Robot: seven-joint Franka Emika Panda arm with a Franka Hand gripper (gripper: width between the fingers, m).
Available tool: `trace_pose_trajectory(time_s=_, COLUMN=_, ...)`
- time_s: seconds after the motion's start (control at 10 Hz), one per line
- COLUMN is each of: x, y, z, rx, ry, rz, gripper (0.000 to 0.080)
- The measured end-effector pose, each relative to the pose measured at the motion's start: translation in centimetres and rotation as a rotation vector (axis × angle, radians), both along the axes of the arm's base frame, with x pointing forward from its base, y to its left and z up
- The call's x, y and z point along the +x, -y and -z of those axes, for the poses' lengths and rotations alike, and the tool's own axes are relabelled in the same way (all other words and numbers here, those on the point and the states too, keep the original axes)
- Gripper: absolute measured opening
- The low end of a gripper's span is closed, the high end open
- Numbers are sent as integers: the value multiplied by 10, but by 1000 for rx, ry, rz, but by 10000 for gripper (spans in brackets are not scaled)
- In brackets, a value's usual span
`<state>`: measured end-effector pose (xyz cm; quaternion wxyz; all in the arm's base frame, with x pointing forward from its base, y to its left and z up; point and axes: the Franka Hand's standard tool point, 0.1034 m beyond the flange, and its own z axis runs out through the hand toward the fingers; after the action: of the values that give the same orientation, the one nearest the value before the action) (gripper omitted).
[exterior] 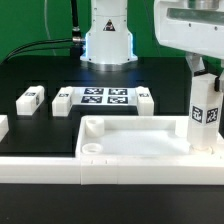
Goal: Assemble desk
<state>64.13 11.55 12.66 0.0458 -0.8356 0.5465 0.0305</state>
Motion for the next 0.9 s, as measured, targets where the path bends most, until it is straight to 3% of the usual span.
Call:
trace_pose_trajectory(time_s=0.3, x=0, y=-2, z=1, rx=-4, ry=1, rz=-50, gripper=312)
trace_pose_trajectory(time_s=0.4, x=0, y=-2, z=3, rx=-5, ry=-2, rz=-139, gripper=494)
trace_pose_trajectory(time_s=0.5, x=0, y=-3, z=4, rx=-8, ry=-4, rz=-197, gripper=494)
trace_pose_trajectory(time_s=0.6, x=-1, y=-5, z=4, rx=-6, ry=6, rz=-285, gripper=615)
trace_pose_trajectory(time_s=0.9, x=0, y=-5, z=4, rx=-3, ry=27, rz=-480, gripper=648)
